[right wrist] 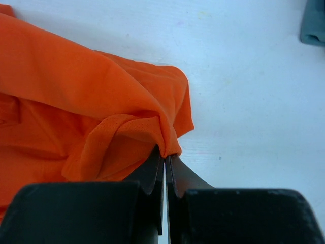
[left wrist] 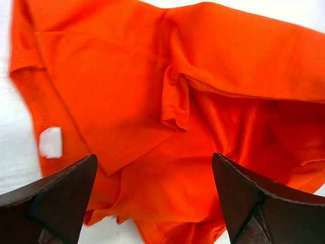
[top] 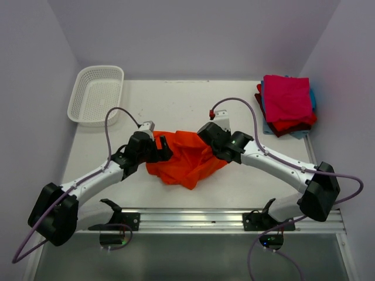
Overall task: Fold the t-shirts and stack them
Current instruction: Flatten the tshirt out
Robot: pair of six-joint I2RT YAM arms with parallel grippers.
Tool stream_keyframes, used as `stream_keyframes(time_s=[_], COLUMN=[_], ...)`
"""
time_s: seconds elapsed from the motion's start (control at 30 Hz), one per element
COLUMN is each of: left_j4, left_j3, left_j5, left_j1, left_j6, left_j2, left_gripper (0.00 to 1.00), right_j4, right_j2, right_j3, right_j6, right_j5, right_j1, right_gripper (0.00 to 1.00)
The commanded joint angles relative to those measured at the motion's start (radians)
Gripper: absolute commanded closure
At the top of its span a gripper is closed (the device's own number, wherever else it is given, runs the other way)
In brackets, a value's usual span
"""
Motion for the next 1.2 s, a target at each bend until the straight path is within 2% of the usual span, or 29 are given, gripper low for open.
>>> stream_keyframes(time_s=[0.0, 0.17, 0.27, 0.3, 0.37, 0.4, 0.6, 0.7, 0.77, 0.87, 0.93, 1.17], left_j4=[0.106, -0.04, -0.084, -0.098, -0.112, -0.121, -0.12, -0.117, -0.112, -0.1, -0.1, -0.114], left_j3=[0.089, 0.18, 0.2, 0.203, 0.208, 0.212, 0.232, 0.24, 0.24, 0.234, 0.234, 0.258], left_j5=[0.08, 0.102, 0.105, 0.088, 0.088, 0.086, 0.048, 0.031, 0.024, 0.023, -0.01, -0.113], left_j1=[-0.004, -0.006, -0.012, -0.013, -0.015, -0.016, -0.032, -0.032, -0.032, -0.033, -0.032, -0.033], left_j6=[0.097, 0.146, 0.163, 0.172, 0.186, 0.195, 0.21, 0.206, 0.2, 0.197, 0.19, 0.164], left_j2=[0.072, 0.223, 0.259, 0.272, 0.316, 0.335, 0.453, 0.484, 0.482, 0.474, 0.465, 0.257], left_gripper=[0.05, 0.23, 0.31, 0.39, 0.46, 0.56, 0.86, 0.9, 0.89, 1.0, 1.0, 1.0], right_j4=[-0.03, -0.03, -0.03, -0.03, -0.021, -0.018, -0.016, -0.018, -0.015, -0.007, -0.002, 0.013], right_j2=[-0.068, -0.112, -0.118, -0.115, -0.109, -0.108, -0.117, -0.14, -0.149, -0.163, -0.166, -0.157], right_j3=[-0.039, -0.069, -0.069, -0.069, -0.07, -0.073, -0.079, -0.092, -0.105, -0.122, -0.127, -0.158], right_j6=[0.115, 0.133, 0.132, 0.133, 0.138, 0.141, 0.158, 0.158, 0.158, 0.159, 0.159, 0.164], right_j5=[0.104, 0.117, 0.125, 0.125, 0.121, 0.118, 0.122, 0.128, 0.131, 0.13, 0.128, 0.137], right_j1=[0.004, 0.002, 0.002, 0.002, 0.002, 0.004, 0.002, 0.002, 0.004, 0.002, 0.002, 0.001], right_gripper=[1.0, 1.0, 1.0, 1.0, 1.0, 1.0, 1.0, 1.0, 1.0, 1.0, 1.0, 1.0])
